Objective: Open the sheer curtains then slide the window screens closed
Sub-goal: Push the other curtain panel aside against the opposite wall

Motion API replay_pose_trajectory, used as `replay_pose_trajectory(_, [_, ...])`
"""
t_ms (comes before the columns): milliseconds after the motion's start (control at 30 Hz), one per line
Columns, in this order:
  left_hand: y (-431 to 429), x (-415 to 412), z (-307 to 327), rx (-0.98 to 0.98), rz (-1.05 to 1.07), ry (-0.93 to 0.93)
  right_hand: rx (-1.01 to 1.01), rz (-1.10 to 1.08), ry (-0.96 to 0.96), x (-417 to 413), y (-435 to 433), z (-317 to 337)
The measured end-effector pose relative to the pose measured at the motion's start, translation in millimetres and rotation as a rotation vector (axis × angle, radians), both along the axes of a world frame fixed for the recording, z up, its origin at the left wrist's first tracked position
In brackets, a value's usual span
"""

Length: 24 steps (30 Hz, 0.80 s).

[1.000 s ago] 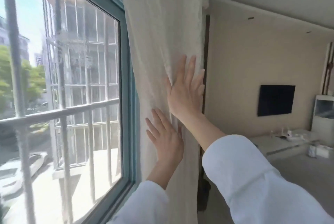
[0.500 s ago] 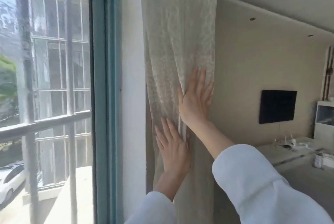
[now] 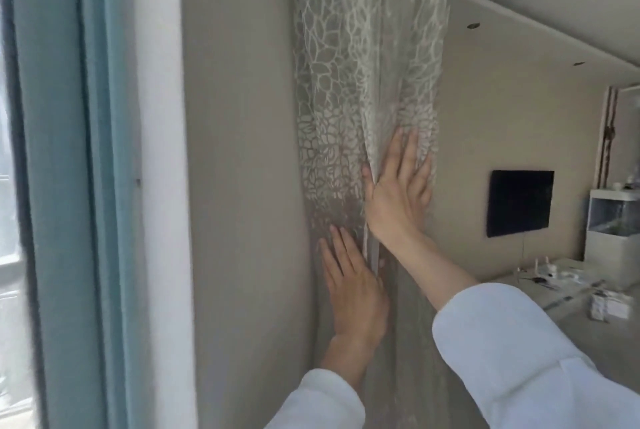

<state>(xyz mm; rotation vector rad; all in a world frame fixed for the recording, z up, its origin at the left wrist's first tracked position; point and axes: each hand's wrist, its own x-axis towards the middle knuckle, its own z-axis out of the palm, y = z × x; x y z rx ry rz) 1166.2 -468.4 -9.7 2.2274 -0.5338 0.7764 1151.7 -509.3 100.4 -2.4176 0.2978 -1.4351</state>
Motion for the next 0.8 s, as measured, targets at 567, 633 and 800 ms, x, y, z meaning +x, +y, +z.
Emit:
replay_pose_trajectory(567, [-98,185,13,-0.107,-0.037,0.027,0.001,0.045,-0.001,185,-86,13])
replay_pose_trajectory(633, [-104,203,20,-0.087,-0.049,0.037,-0.003,0.043,-0.016,202,-89,18])
replay_pose_trajectory(800, [-107,238,29,-0.104,0.007,0.044,0.008,0.067,-0.039,238,-89,27])
